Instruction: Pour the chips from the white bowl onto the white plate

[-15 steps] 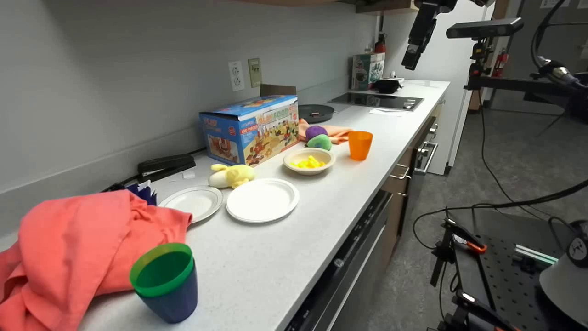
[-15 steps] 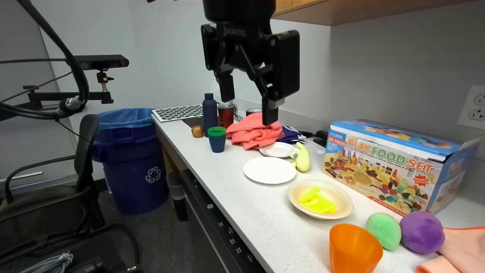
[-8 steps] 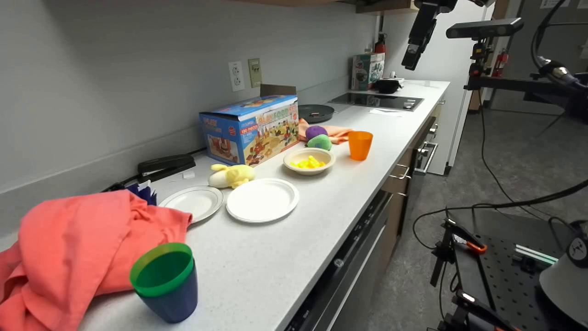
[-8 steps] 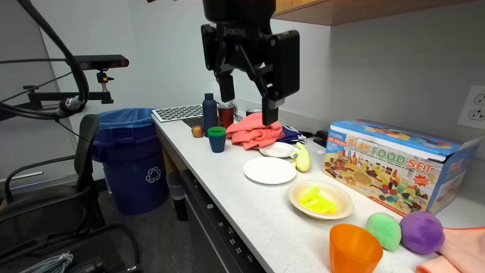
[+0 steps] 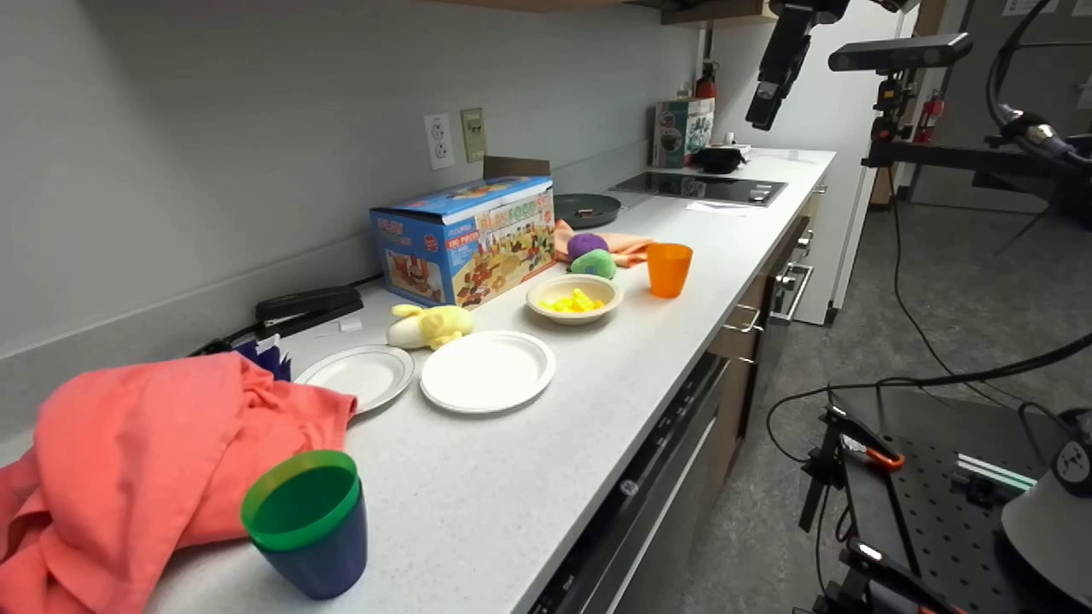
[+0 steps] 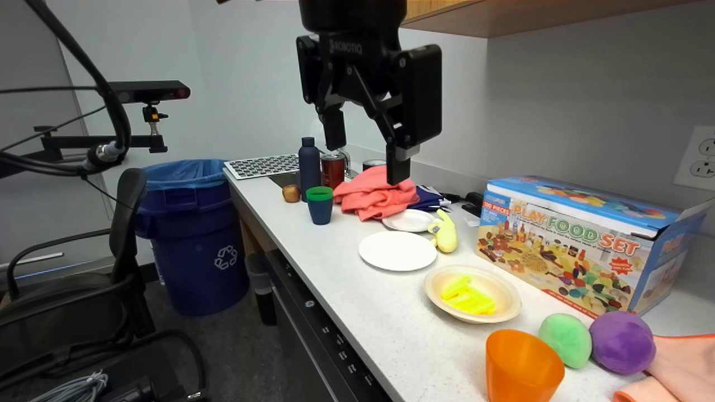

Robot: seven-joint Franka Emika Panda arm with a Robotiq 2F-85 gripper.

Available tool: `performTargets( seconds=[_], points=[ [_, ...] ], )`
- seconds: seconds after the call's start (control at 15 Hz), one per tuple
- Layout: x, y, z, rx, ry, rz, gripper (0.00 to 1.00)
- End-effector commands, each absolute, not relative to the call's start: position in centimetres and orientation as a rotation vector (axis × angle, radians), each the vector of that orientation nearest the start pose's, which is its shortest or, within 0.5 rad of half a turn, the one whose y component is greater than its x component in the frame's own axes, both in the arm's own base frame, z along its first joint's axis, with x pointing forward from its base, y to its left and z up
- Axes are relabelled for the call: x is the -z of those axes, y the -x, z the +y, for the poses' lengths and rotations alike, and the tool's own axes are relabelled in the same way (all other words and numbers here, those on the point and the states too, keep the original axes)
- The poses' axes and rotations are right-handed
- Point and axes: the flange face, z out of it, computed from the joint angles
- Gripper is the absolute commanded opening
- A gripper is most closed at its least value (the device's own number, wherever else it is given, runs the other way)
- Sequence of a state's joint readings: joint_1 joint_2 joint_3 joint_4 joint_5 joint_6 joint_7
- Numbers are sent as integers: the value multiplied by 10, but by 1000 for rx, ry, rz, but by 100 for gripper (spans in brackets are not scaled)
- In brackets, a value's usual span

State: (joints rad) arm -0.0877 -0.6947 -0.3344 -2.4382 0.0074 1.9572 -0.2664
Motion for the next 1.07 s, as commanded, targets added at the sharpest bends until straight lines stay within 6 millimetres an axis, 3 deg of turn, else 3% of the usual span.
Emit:
performTargets(
  seconds=[0.0,0.33,0.53,1.0],
  points=[
    [-544,-331,-168,360,2964,154,100],
    [-544,-331,-168,360,2964,154,100],
    [-544,-344,-169,370,2967,147,100],
    [-531,-412,-161,445,3023,112,100]
  ],
)
